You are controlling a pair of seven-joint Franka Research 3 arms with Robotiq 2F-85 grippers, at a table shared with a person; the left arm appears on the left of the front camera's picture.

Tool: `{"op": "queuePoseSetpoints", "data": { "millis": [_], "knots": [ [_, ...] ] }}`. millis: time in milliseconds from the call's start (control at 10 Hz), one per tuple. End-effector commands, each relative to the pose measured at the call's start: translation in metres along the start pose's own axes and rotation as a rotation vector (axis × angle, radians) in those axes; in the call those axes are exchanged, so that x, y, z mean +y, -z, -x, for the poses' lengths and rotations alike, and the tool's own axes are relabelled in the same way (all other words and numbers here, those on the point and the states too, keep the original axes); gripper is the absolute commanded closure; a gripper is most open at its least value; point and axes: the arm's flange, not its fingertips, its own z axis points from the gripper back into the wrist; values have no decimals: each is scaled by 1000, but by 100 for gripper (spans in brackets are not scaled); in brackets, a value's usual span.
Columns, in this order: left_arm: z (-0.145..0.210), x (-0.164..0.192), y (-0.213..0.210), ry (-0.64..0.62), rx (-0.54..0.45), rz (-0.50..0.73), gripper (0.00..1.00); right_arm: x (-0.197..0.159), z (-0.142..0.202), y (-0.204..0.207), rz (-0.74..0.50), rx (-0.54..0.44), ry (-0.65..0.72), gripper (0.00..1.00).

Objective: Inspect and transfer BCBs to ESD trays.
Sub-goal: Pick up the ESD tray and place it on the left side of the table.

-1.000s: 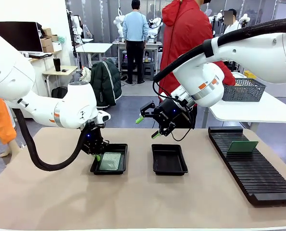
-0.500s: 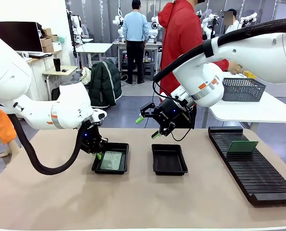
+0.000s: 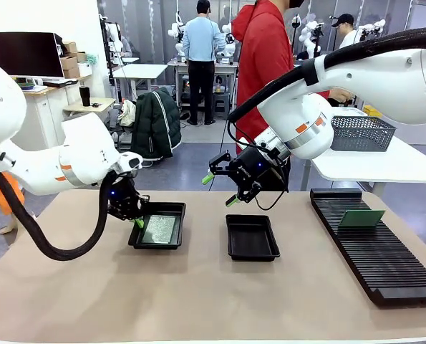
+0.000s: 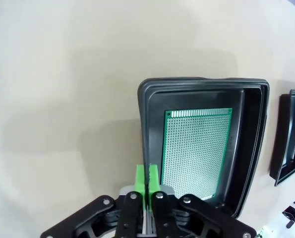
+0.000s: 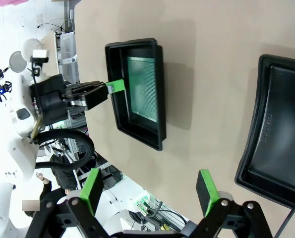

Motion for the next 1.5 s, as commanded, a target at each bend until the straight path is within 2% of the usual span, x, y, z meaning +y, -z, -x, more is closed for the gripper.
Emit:
{"op": "queuePoseSetpoints", "data": {
  "millis": [0, 400, 1000, 1400],
  "knots": [
    [11, 25, -8, 23, -21, 54, 100, 2, -1, 2, 18, -11, 6, 0],
    [26, 70, -35, 26, -15, 47, 100, 2, -1, 2, 18, -11, 6, 0],
    [60, 158, -65, -6, 9, 4, 100, 2, -1, 2, 18, -11, 6, 0],
    [58, 189, -59, 2, 3, -18, 100, 2, -1, 2, 18, -11, 6, 0]
  ]
}}
